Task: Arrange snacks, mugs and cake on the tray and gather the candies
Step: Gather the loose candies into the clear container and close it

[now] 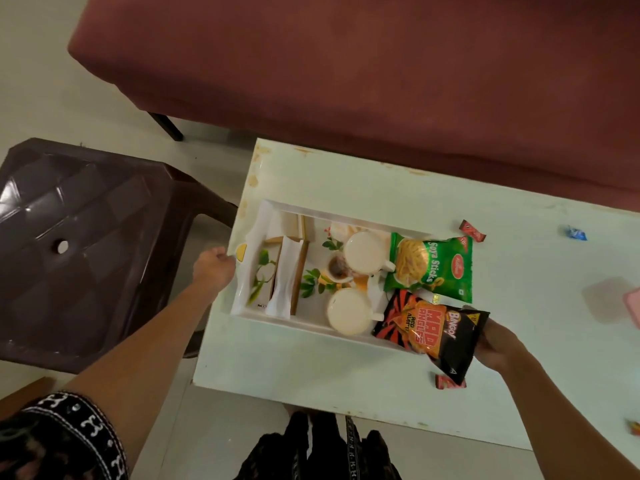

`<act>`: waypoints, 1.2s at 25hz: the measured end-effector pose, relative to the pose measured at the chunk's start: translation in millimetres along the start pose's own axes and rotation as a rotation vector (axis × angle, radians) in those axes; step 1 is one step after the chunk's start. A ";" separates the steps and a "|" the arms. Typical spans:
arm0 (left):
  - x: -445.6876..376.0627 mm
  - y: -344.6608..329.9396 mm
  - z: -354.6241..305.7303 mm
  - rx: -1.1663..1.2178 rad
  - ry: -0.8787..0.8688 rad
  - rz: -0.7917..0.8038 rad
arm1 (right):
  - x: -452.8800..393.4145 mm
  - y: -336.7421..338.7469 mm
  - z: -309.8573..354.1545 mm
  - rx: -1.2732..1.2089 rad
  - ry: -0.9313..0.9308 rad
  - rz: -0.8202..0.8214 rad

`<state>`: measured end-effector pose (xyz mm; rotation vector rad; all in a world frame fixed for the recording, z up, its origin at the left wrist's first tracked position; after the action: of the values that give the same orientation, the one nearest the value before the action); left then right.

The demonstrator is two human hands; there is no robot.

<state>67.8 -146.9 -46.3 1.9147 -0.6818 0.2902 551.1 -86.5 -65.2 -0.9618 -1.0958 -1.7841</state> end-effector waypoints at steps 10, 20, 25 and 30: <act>-27.1 -25.0 5.3 0.300 0.216 0.127 | -25.0 -25.2 -5.4 0.180 0.006 0.146; -14.1 -17.5 -5.5 0.348 0.278 0.138 | -28.3 -25.1 1.3 0.151 0.105 0.072; 5.6 -15.8 -10.3 0.355 0.246 0.176 | -9.6 -6.5 10.7 0.096 0.118 0.047; 32.6 -20.2 -25.3 0.383 0.209 0.222 | 7.4 31.4 22.5 0.059 0.149 0.061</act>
<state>108.4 -128.9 -34.6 2.1281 -0.7370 0.7979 580.9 -76.7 -41.6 -0.8046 -1.0090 -1.7349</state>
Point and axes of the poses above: each hand's wrist, its own x-axis away from the middle knuckle, its own y-axis out of the back of the hand, z = x × y, the point moved 3 cm from there along -x, towards the middle knuckle, and after that the axes turned 14 degrees about -z, right-handed, at the moved point
